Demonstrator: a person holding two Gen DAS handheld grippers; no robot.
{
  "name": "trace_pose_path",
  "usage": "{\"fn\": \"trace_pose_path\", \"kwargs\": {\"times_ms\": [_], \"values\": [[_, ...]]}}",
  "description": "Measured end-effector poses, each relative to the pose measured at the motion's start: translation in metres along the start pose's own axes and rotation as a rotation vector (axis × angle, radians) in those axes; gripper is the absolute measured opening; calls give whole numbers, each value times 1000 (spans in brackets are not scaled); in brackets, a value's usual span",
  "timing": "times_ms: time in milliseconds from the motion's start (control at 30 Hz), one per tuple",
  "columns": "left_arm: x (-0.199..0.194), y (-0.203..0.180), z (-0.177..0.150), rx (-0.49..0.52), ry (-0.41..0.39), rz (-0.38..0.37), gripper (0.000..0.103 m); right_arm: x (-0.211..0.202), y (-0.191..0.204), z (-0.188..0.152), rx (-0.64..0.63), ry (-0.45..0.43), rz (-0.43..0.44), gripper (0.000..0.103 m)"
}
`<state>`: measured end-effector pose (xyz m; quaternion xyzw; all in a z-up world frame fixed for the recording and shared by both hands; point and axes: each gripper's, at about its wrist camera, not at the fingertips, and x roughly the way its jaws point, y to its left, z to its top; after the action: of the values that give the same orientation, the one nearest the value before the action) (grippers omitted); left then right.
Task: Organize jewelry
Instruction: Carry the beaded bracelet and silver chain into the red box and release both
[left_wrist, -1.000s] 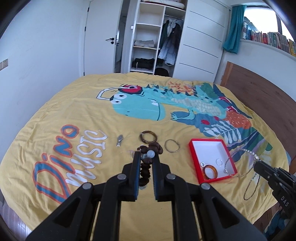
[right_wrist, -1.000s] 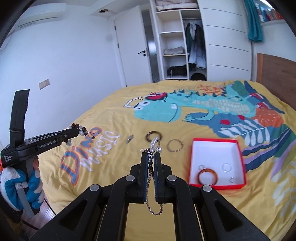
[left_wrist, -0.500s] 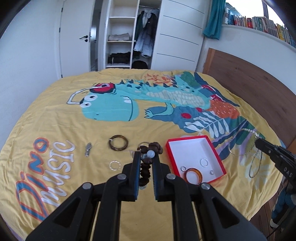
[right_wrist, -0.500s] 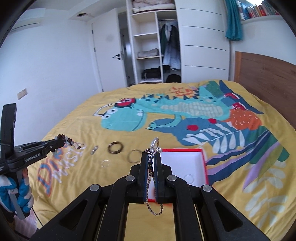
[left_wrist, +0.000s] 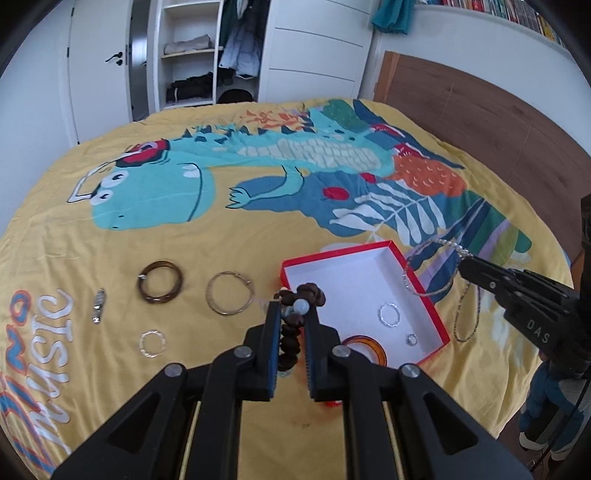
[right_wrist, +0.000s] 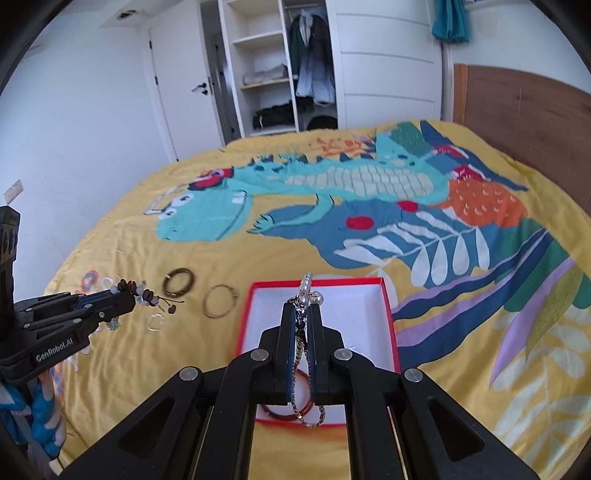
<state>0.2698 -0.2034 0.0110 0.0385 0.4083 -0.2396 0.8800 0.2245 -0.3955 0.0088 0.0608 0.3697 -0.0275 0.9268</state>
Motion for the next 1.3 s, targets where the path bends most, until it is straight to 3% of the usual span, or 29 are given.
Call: {"fn": "trace_pose_path", "kwargs": {"times_ms": [333,600,1167,1233,1300], "values": [[93,-42,-1,60,74,-34,11,83,-37,-12,48,87,-57,6],[143,-45,-18,52,139,-20,11,129,-48,-24,44,131,-75,6],[174,-48,-38,72,210,34,12,152,-61,-42,71,187,-112,7],[172,-47,-38,67,215,31,13,149,-61,-43,72,190,-116,9],[167,-46,-36,58,207,23,20,143,-61,-42,73,183,-119,17]]}}
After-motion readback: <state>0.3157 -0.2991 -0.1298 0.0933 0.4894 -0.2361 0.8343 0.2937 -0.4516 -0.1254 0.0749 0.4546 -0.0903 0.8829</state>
